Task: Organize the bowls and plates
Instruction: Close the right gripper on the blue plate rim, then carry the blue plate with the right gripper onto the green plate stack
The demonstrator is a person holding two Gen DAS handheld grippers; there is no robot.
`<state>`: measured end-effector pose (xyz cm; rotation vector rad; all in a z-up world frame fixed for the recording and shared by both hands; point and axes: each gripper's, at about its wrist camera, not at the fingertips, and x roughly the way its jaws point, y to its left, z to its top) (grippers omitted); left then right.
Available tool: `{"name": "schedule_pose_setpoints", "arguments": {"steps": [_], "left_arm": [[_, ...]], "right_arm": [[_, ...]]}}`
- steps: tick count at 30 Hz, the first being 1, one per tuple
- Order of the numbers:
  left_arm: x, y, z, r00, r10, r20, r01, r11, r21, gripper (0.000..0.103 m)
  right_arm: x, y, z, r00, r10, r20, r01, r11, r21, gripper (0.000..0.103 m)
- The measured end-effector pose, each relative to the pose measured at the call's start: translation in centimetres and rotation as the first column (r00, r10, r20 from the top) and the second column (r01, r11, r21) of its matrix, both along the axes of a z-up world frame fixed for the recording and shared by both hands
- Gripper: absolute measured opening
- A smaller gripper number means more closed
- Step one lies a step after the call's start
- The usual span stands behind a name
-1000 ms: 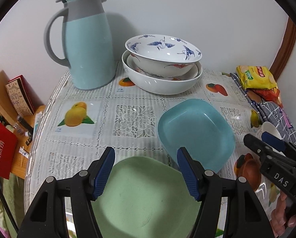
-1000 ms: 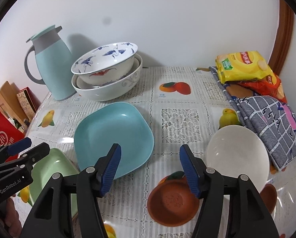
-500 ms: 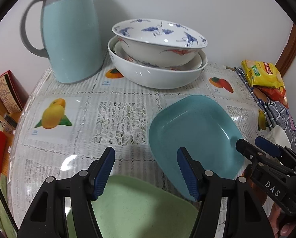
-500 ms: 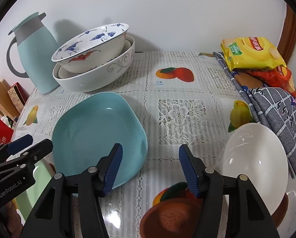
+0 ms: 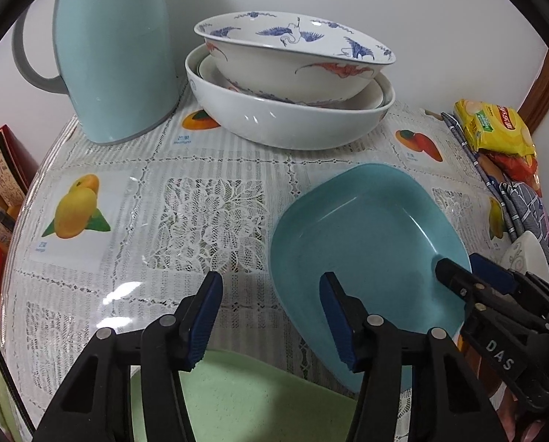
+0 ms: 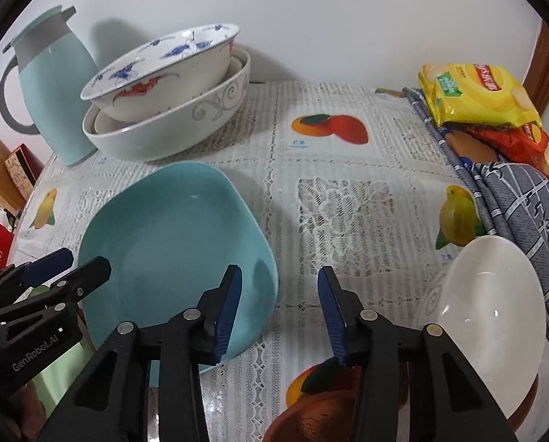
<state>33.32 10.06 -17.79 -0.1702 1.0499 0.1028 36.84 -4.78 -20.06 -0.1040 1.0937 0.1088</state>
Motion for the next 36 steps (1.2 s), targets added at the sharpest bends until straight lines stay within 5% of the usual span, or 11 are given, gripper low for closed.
{"name": "schedule_pose_setpoints", "arguments": {"steps": [4, 7, 19, 36], "left_arm": [[0.3, -0.3, -0.5, 1.0, -0.01, -0.01, 0.01, 1.0, 0.014, 0.038], [0.4, -0.5, -0.7, 0.999, -0.032, -0.011, 0.031, 0.999, -0.01, 0.014], [-1.1, -0.9, 2.4, 0.996, -0.033, 0.079, 0.035, 0.999, -0.024, 0.013], [-9.1, 0.1, 8.0, 0.989, 0.012, 0.149, -0.011, 1.0, -0.005, 0.013]], "right_arm": [[0.3, 0.0, -1.0, 1.0, -0.006, -0.026, 0.006, 1.0, 0.0, 0.03], [0.3, 0.0, -1.2, 0.999, 0.006, -0.033, -0.004, 0.999, 0.051, 0.013], [-1.4, -0.3, 2.1, 0.998, 0.001, 0.064, -0.005, 0.998, 0.062, 0.008], [-8.3, 1.3, 8.2, 0.99, 0.03, 0.136, -0.046, 0.993, 0.112, 0.007]]}}
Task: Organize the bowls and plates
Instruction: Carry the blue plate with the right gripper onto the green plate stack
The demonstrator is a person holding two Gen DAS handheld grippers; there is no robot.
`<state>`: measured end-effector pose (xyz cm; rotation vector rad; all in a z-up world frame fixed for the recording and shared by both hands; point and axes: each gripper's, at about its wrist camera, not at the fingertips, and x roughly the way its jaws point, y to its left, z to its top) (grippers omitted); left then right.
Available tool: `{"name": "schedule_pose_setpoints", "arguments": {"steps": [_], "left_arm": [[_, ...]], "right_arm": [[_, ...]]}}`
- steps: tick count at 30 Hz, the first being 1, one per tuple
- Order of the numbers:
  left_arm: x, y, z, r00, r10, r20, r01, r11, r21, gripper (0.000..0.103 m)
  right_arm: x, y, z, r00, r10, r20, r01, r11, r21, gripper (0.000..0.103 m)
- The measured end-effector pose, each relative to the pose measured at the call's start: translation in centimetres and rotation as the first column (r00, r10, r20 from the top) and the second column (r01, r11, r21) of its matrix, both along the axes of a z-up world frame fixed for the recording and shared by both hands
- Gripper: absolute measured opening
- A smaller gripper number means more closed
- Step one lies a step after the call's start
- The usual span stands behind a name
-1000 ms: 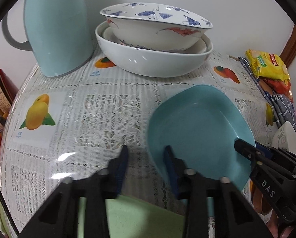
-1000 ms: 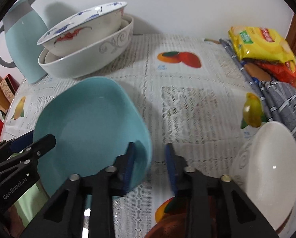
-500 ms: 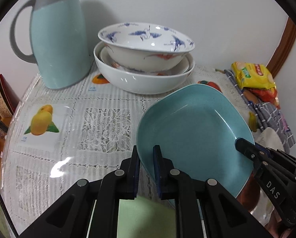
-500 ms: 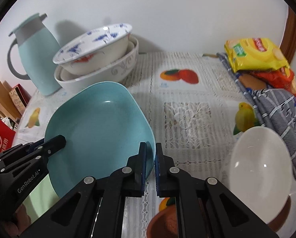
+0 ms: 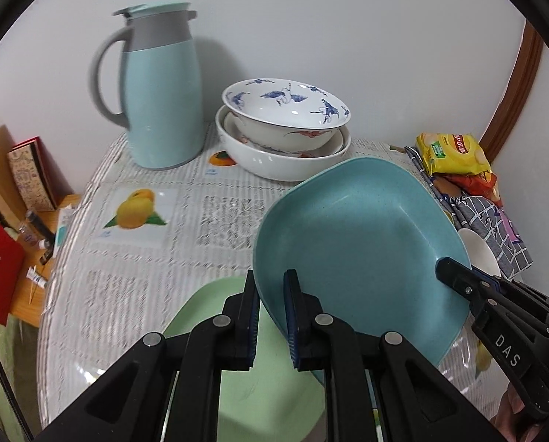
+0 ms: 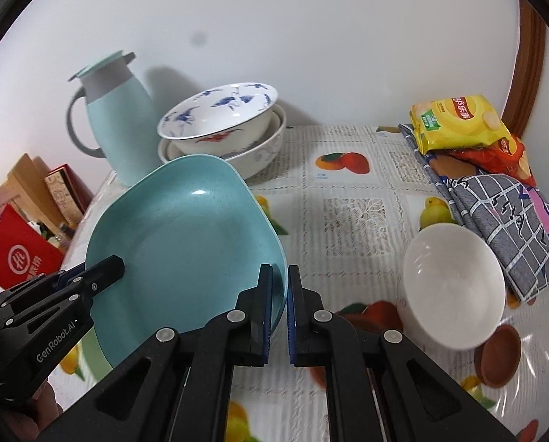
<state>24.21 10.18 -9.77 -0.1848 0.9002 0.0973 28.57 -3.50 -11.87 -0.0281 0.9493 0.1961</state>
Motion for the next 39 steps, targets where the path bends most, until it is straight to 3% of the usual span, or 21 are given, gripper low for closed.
{"name": "schedule_pose_setpoints", "arguments": {"steps": [10, 22, 28, 34, 37, 39], "left_arm": [[-4.3, 3.1, -0.7, 0.998, 0.068, -0.019, -0.068, 0.998, -0.008, 0.013], [-6.0, 6.0, -4.8, 0.985, 0.135, -0.111, -0.139, 0.99, -0.026, 0.013], [-5.7, 6.3, -5.6, 0.985, 0.117, -0.124, -0.123, 0.991, -0.05, 0.014], [-5.7, 5.7, -5.5, 0.987, 0.097, -0.13, -0.101, 0.995, -0.024, 0.017], [-5.8, 5.5, -5.2, 0.987, 0.084, -0.138, -0.088, 0.996, -0.02, 0.023], [-5.9, 5.3, -5.0, 0.986, 0.082, -0.143, -0.082, 0.997, 0.004, 0.039]], "right_arm": [[-3.0, 2.8, -0.3, 0.998, 0.06, -0.019, -0.06, 0.998, 0.017, 0.007], [-3.7, 6.1, -4.6, 0.983, 0.138, -0.122, -0.138, 0.99, 0.003, 0.007], [-3.2, 6.7, -6.0, 0.975, 0.161, -0.151, -0.166, 0.986, -0.02, 0.008], [-2.6, 6.8, -6.4, 0.972, 0.175, -0.156, -0.184, 0.982, -0.048, 0.01], [-2.2, 7.1, -6.7, 0.971, 0.18, -0.157, -0.192, 0.98, -0.062, 0.012], [-2.0, 7.4, -7.0, 0.971, 0.181, -0.157, -0.194, 0.978, -0.073, 0.012]]}}
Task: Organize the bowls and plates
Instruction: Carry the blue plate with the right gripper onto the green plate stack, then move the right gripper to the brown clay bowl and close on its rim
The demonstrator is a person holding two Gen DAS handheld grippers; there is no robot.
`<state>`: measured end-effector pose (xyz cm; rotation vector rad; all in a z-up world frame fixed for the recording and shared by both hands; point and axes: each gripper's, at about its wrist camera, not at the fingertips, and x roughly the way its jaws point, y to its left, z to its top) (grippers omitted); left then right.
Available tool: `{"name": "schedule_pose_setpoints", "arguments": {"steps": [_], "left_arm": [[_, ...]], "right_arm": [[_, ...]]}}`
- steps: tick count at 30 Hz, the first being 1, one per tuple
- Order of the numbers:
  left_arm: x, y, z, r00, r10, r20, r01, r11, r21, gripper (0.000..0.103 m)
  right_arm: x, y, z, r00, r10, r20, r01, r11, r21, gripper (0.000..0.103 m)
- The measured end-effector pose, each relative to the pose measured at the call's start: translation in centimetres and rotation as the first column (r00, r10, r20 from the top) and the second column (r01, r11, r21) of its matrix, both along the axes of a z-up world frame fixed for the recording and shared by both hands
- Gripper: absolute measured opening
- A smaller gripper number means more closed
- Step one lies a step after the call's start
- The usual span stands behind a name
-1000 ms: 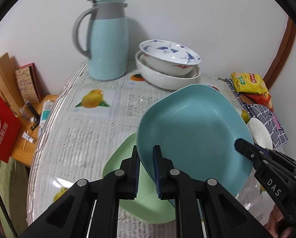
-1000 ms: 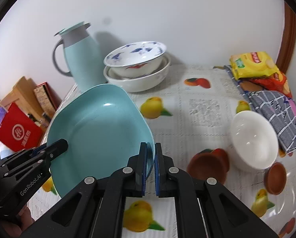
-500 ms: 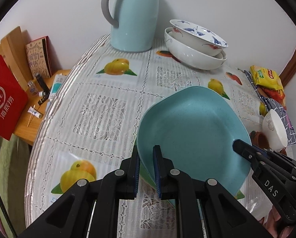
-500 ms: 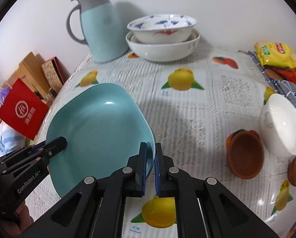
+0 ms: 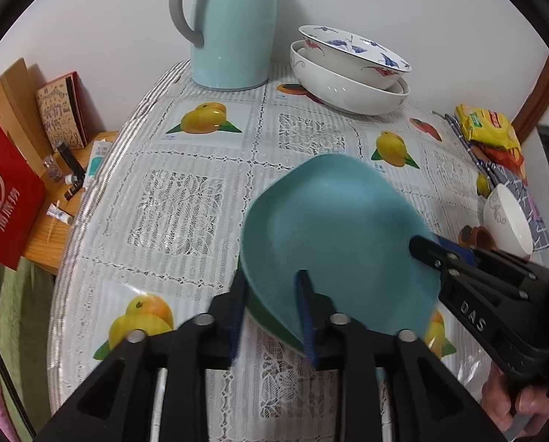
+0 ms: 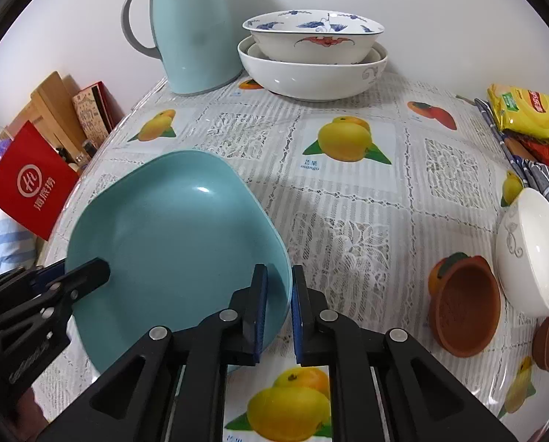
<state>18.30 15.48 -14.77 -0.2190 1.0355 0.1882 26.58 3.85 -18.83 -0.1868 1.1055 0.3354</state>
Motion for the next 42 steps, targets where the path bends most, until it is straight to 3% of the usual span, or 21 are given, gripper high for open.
{"name": "schedule_pose_setpoints", "arguments": {"steps": [2, 5, 10, 17, 28, 36, 42], "left_arm": [[-0.2, -0.2, 0.3, 1.0, 0.004, 0.002, -0.004, 0.999, 0.035, 0.052], [-0.6, -0.4, 0.9, 1.0, 0.0, 0.013, 0.0, 0.999, 0.037, 0.053], [-1.0, -1.4, 1.7, 1.0, -0.003, 0.02, 0.002, 0.999, 0.054, 0.053], [-1.8, -4.4, 3.5, 0.998, -0.035, 0.052, 0.031, 0.997, 0.068, 0.053], [-2.0, -12.7, 6.3, 0.987, -0.116, 0.108, 0.104, 0.989, 0.108, 0.058], [-0.3, -18.9, 5.7, 0.979, -0.18, 0.101, 0.165, 0.976, 0.139, 0.058], [1.8, -20.8, 4.1, 0.979, -0.192, 0.062, 0.188, 0.98, 0.063, 0.058]], "right_arm": [[0.0, -0.1, 0.1, 1.0, 0.001, 0.007, -0.001, 1.0, 0.005, 0.016], [-0.2, -0.5, 0.6, 1.0, -0.011, 0.025, 0.011, 1.0, 0.015, 0.031], [-1.3, -2.0, 2.2, 0.998, -0.027, 0.05, 0.026, 0.999, 0.032, 0.033], [-3.7, -7.1, 5.8, 0.985, -0.106, 0.134, 0.102, 0.994, 0.031, 0.053], [-7.4, -18.6, 9.4, 0.936, -0.258, 0.238, 0.261, 0.965, 0.023, 0.053], [-8.8, -25.9, 9.1, 0.908, -0.338, 0.249, 0.356, 0.934, -0.029, 0.061], [-8.3, -29.3, 7.5, 0.904, -0.37, 0.213, 0.387, 0.921, -0.046, 0.063]]}}
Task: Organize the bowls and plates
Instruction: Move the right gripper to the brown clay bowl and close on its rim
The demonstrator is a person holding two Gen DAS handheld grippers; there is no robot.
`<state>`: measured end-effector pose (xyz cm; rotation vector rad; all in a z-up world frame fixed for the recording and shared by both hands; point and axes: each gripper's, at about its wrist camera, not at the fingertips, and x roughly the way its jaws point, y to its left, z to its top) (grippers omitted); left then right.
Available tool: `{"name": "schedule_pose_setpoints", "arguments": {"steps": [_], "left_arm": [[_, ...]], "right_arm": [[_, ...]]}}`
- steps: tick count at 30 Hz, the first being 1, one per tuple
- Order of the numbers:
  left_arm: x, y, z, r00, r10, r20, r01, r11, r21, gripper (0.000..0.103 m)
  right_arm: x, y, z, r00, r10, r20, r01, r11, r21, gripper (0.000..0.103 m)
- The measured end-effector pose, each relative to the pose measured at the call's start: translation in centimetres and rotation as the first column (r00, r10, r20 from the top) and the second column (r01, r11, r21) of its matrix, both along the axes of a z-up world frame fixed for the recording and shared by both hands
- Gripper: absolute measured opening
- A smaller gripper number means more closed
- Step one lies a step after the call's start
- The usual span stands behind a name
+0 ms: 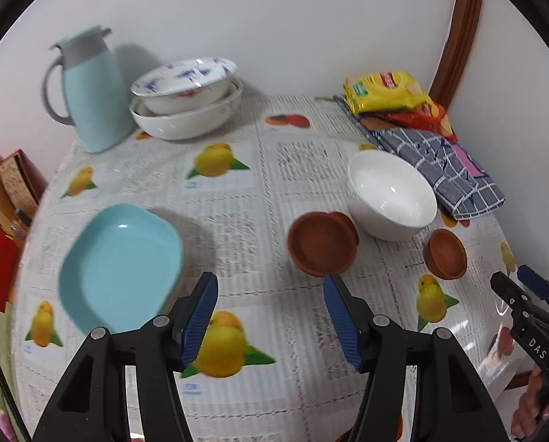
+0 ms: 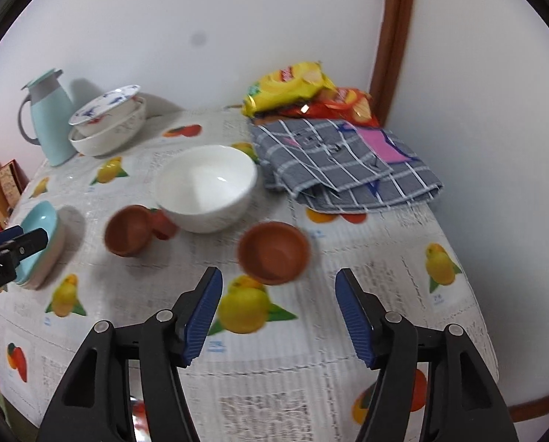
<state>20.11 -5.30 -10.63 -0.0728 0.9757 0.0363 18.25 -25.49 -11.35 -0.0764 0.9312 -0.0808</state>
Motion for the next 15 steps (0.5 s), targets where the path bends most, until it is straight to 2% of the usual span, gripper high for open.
{"name": "schedule_pose_setpoints", "arguments": {"steps": [8, 15], "left_arm": [[3.0, -0.6, -2.6, 0.999, 0.003, -0.045, -0.004, 1.0, -0.026, 0.058], [5.9, -0.5, -5.0, 0.997, 0.013, -0.082, -0.017, 0.999, -0.046, 0.058]], "right_arm": [[2.9, -3.4, -3.2, 0.997, -0.048, -0.059, 0.051, 0.998, 0.048, 0.063], [5.0, -4.6, -5.5, 0.994, -0.061, -0.09, 0.068, 0.995, 0.071, 0.063]]}}
